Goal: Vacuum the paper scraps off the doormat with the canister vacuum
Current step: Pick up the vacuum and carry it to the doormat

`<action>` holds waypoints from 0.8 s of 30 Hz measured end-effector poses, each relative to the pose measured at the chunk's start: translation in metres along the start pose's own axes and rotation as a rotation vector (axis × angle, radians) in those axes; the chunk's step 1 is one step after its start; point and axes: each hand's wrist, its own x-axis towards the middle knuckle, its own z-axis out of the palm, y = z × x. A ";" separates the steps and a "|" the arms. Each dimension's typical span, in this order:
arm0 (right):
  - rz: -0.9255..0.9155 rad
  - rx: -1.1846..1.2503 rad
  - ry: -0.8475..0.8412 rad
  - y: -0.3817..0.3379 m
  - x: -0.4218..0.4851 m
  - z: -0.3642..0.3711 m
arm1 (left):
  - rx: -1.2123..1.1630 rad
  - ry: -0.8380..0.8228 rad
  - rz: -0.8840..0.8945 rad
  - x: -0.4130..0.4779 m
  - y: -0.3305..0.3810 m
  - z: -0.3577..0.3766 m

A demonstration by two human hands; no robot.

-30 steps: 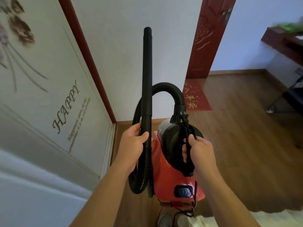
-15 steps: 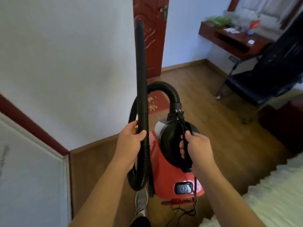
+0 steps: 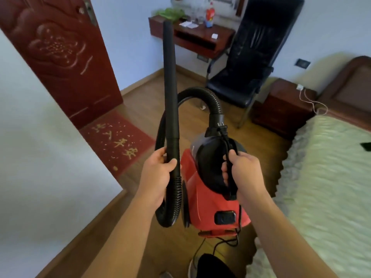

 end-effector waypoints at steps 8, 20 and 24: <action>0.040 0.060 0.053 -0.042 0.111 0.005 | 0.031 -0.061 0.011 0.113 0.033 0.066; 0.015 -0.003 -0.034 -0.134 0.313 0.010 | -0.038 -0.037 -0.020 0.279 0.100 0.176; 0.011 -0.036 -0.054 -0.162 0.372 0.031 | -0.062 -0.012 -0.037 0.336 0.121 0.187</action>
